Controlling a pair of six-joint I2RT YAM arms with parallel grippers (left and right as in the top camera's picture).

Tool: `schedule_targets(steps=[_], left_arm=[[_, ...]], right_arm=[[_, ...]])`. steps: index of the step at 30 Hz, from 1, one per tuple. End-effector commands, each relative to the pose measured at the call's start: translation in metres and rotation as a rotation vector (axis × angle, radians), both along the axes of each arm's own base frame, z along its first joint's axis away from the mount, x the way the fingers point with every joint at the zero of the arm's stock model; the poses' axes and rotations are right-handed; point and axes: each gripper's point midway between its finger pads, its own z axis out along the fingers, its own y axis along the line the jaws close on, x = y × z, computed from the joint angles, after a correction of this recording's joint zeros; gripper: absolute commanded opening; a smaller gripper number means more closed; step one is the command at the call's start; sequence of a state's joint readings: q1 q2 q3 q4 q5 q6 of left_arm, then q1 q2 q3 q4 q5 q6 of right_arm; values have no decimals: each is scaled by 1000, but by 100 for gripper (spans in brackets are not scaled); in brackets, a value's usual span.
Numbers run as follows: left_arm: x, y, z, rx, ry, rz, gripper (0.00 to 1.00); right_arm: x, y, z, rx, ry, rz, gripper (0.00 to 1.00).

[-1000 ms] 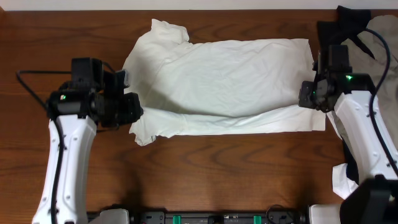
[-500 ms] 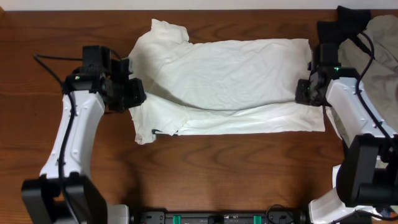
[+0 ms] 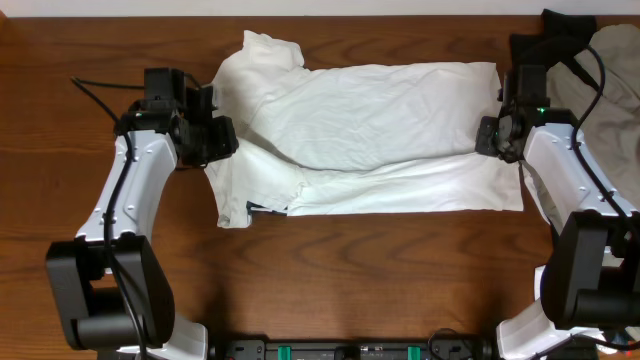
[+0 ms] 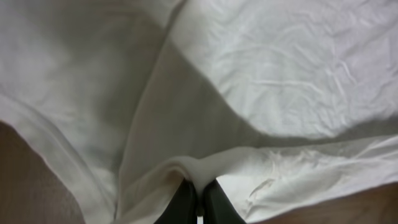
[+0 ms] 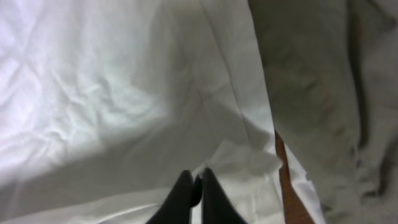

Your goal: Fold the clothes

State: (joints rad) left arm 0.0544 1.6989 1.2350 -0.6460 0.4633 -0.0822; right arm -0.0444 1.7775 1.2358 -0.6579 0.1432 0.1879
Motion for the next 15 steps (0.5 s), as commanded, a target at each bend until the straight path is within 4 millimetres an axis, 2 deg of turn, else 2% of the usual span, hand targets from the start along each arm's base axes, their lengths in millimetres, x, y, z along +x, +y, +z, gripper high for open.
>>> schedule_targets(steps=[1, 2, 3, 4, 10, 15], left_arm=[[5, 2, -3, 3, -9, 8, 15], [7, 2, -2, 4, -18, 8, 31], [9, 2, -2, 4, -24, 8, 54], [10, 2, -1, 4, -29, 9, 62], [-2, 1, -6, 1, 24, 8, 62], [-46, -1, -18, -9, 221, 8, 62]], right_arm=[[2, -7, -2, -12, -1, -7, 25], [2, -7, -2, -12, -2, -8, 30], [2, -7, -2, -12, -1, -7, 38], [1, -7, -2, -12, 0, -7, 41], [-6, -6, -7, -10, 29, -7, 41], [-22, -1, -20, 17, 85, 3, 39]])
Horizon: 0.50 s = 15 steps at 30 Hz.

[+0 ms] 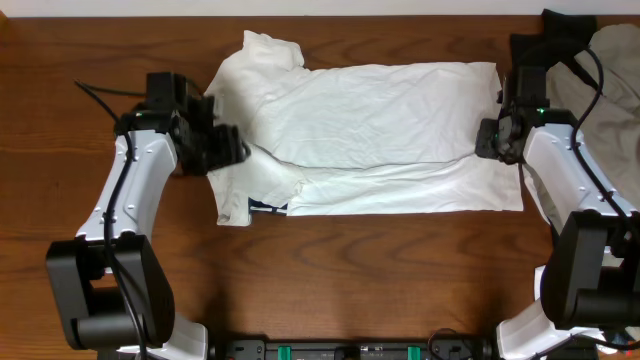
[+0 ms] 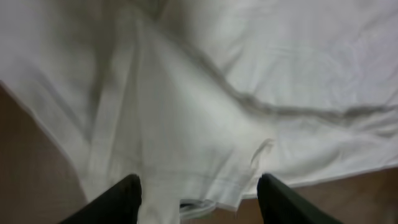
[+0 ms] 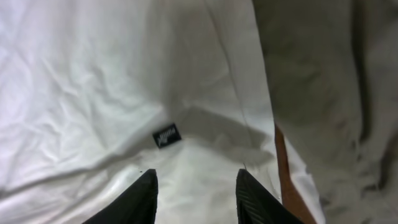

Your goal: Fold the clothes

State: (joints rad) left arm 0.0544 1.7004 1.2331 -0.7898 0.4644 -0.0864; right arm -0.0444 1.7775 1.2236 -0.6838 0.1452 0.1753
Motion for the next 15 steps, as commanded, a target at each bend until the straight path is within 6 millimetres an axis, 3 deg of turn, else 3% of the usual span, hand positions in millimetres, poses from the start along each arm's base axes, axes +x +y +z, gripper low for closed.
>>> schedule_targets(steps=[1, 5, 7, 10, 13, 15], left_arm=[[-24, 0, -8, -1, 116, 4, 62], [-66, -3, -11, -10, 296, 1, 58], [-83, -4, -15, -13, 364, 1, 39], [-101, -4, -24, -13, 427, 0, 25], [-113, 1, -39, 26, 457, 1, 26], [-119, 4, -48, 46, 467, 0, 33]], right_arm=[[-16, 1, -18, 33, 58, -6, 39], [-32, 4, -34, 46, 104, -4, 36], [-40, 4, -40, 47, 125, -4, 33], [-45, 5, -45, 48, 140, -4, 33], [-45, 6, -45, 52, 140, -3, 33], [-45, 6, -45, 56, 137, -2, 33]])
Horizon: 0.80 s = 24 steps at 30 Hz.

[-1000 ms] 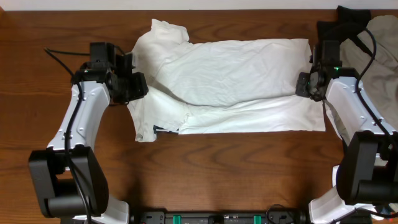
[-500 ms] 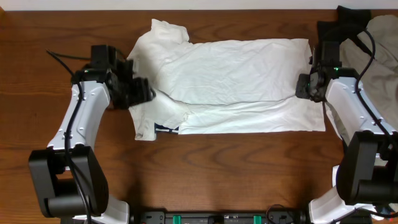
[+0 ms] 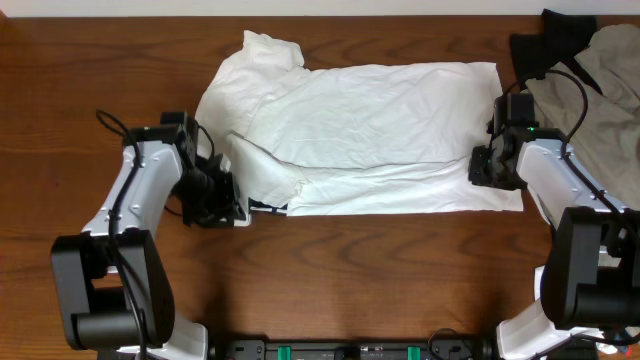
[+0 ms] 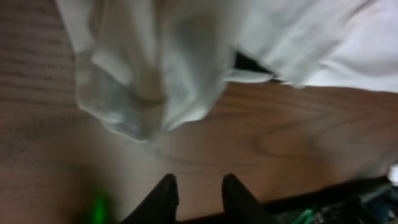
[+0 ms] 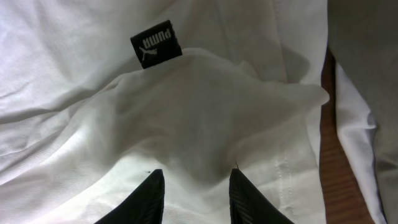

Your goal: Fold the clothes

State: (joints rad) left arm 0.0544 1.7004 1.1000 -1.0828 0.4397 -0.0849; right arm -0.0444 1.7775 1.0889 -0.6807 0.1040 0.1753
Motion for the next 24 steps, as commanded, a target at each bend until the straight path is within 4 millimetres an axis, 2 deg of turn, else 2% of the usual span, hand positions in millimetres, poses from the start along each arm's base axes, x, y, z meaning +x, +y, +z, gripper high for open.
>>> schedule_targets(steps=[1, 3, 8, 14, 21, 22, 24], left_arm=[[-14, 7, -18, 48, 44, -9, 38], [-18, 8, -25, 57, 48, -11, 47], [-18, 12, -37, 80, 22, -13, 53], [-2, 25, -44, 159, -38, 1, 53], [15, 26, -46, 162, -110, 7, 53], [15, 26, -46, 162, -112, 7, 52], [16, 26, -46, 162, -112, 7, 43]], right_arm=[[-2, -3, -4, 9, 8, -13, 33], [-2, -3, -4, 9, 8, -13, 33], [-2, -3, -4, 8, 8, -14, 33], [-1, -3, -4, 8, 7, -14, 33], [-1, -3, -4, 8, 4, -14, 33], [-1, -3, -4, 8, 4, -14, 33], [-1, -3, -4, 8, 4, -14, 33]])
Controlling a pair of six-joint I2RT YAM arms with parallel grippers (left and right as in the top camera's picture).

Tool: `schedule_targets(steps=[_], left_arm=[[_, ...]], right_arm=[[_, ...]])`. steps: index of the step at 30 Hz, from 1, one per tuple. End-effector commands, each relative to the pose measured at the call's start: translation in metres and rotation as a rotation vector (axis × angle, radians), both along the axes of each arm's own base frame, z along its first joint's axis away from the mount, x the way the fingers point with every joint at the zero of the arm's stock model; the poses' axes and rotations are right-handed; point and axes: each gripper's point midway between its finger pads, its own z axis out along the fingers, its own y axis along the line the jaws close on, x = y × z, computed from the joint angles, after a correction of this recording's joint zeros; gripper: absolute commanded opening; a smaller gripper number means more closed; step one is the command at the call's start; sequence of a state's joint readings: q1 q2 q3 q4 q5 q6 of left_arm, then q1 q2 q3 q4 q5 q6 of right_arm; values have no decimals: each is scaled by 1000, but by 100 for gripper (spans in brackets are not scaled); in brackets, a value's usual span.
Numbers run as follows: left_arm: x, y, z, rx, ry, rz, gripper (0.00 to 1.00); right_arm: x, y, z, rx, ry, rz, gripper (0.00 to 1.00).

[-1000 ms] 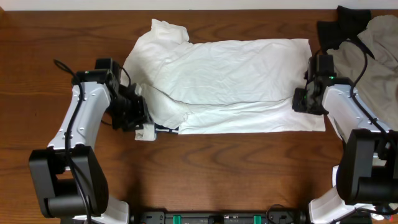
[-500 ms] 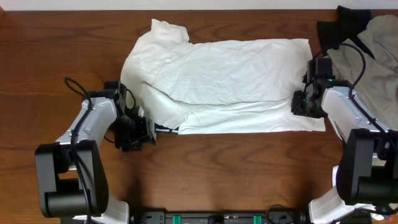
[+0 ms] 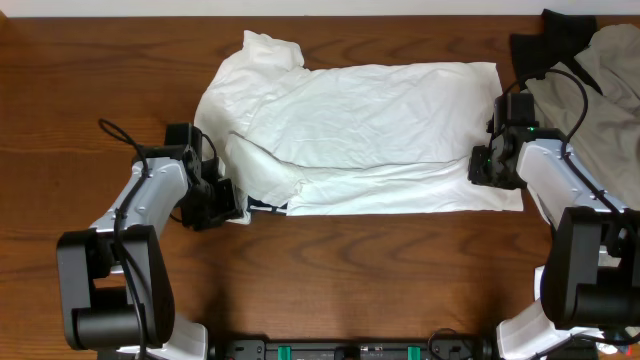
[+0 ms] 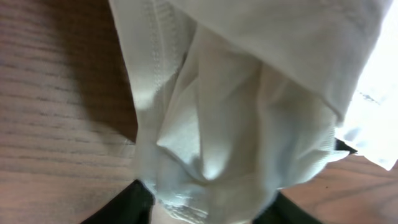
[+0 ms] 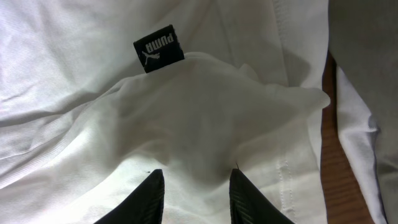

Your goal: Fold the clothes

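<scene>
A white shirt [image 3: 360,130] lies spread across the table, its far half folded over the near half. My left gripper [image 3: 215,205] is at the shirt's near left corner. In the left wrist view the left gripper [image 4: 208,210] is open, its fingers [image 4: 121,205] wide apart with the bunched corner cloth [image 4: 211,143] between them. My right gripper [image 3: 487,165] rests over the shirt's right edge. The right wrist view shows the right gripper [image 5: 196,199] open above white cloth, just below a black Puma label [image 5: 158,48].
A heap of grey and dark clothes [image 3: 595,50] lies at the far right corner, close behind the right arm. Bare brown wood [image 3: 330,270] runs along the near side of the shirt. A black cable [image 3: 110,130] loops by the left arm.
My left gripper has moved in on the shirt's near left corner, and its jaws now stand wide around the bunched cloth instead of over bare wood. The right gripper has hardly moved.
At first both grippers were shut on folds of the shirt, left at its left side, right at its right edge. Then both were open with the cloth released. Later the left was by the near left corner and the right over the label, as now.
</scene>
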State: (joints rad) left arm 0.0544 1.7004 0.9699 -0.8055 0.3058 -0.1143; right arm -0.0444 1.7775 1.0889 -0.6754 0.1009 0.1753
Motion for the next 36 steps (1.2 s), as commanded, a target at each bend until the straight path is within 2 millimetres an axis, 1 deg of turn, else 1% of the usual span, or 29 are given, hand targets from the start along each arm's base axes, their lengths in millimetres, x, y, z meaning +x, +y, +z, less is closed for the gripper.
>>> schedule_targets(steps=[1, 3, 4, 9, 11, 13, 18, 21, 23, 24, 26, 30, 32, 36], left_arm=[[-3, 3, -5, 19, 18, -2, 30], [-3, 3, -5, 19, 17, -2, 9], [-3, 3, -5, 19, 15, -2, 6], [0, 4, 1, 23, -8, 1, 6], [4, 7, 8, 42, -38, 5, 6], [10, 17, 18, 102, -80, 28, 6], [34, 58, 52, 331, -246, 111, 6], [55, 63, 68, 355, -367, 135, 6], [68, 64, 75, 360, -428, 141, 6], [72, 65, 76, 365, -446, 131, 6], [77, 73, 78, 414, -467, 133, 6], [80, 94, 83, 542, -476, 118, 6], [82, 99, 86, 580, -488, 110, 6], [92, 98, 91, 574, -532, 115, 6]], right_arm=[[-2, -4, -4, 5, 10, -14, 33], [-2, -4, -4, 5, 9, -14, 33], [-2, -4, -4, 5, 10, -14, 33], [-2, -4, -4, 5, 10, -14, 33], [-2, -4, -4, 5, 9, -14, 33], [-2, -4, -4, 5, 9, -14, 33], [0, -4, -4, 4, 4, -14, 33], [0, -4, -4, 4, 2, -14, 33], [0, -4, -4, 4, 2, -14, 33], [0, -4, -4, 4, 3, -14, 33], [0, -4, -4, 5, 3, -14, 33], [0, -4, -4, 4, 2, -14, 33], [0, -4, -4, 4, 1, -14, 33], [0, -4, -4, 4, 1, -14, 33]])
